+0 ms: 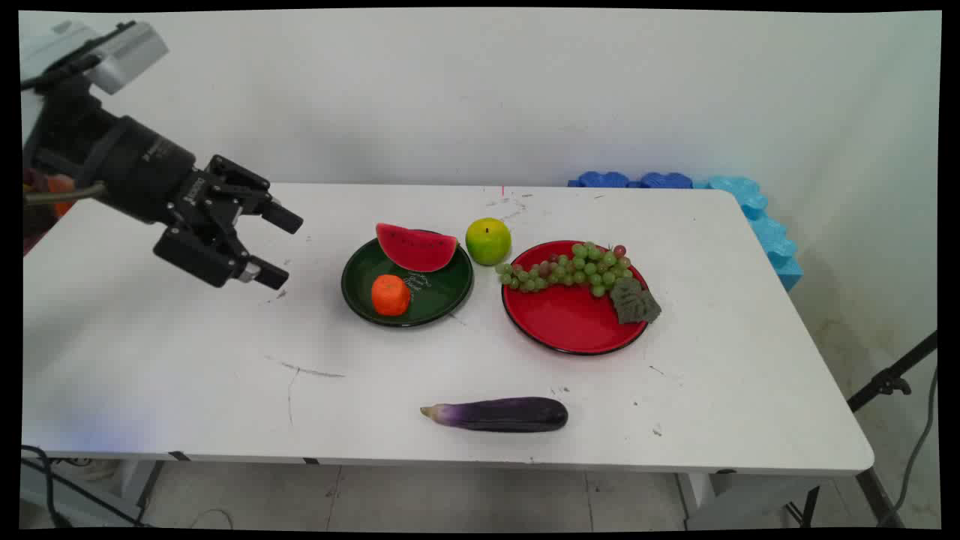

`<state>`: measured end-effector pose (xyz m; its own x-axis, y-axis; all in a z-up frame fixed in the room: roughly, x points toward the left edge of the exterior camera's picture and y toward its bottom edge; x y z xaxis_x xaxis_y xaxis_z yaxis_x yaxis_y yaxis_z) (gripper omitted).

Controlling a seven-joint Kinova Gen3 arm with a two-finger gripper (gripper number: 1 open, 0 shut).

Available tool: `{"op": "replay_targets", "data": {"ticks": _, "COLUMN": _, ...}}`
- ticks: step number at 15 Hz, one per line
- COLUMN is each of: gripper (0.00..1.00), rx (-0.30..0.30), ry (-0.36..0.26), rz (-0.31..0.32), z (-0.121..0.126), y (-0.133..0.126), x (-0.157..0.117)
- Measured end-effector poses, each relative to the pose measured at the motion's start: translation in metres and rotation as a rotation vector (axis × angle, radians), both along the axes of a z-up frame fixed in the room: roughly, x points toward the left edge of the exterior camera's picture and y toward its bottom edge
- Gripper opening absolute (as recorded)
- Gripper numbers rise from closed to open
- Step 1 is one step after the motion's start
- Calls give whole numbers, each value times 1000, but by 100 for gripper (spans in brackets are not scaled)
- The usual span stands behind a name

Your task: Pick up the mandarin from the green plate

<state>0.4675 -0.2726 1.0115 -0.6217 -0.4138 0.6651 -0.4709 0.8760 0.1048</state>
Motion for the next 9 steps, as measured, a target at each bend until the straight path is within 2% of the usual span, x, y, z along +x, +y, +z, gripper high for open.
{"op": "replay_targets", "data": {"ticks": 3, "gripper": 100, "rx": 6, "ry": -18, "rz": 30, "z": 0, "y": -13, "x": -6}}
{"op": "replay_targets", "data": {"ticks": 6, "gripper": 100, "rx": 19, "ry": -50, "rz": 81, "z": -2, "y": -39, "x": -20}}
{"op": "replay_targets", "data": {"ticks": 9, "gripper": 100, "rx": 37, "ry": -99, "rz": 127, "z": -15, "y": -68, "x": -34}}
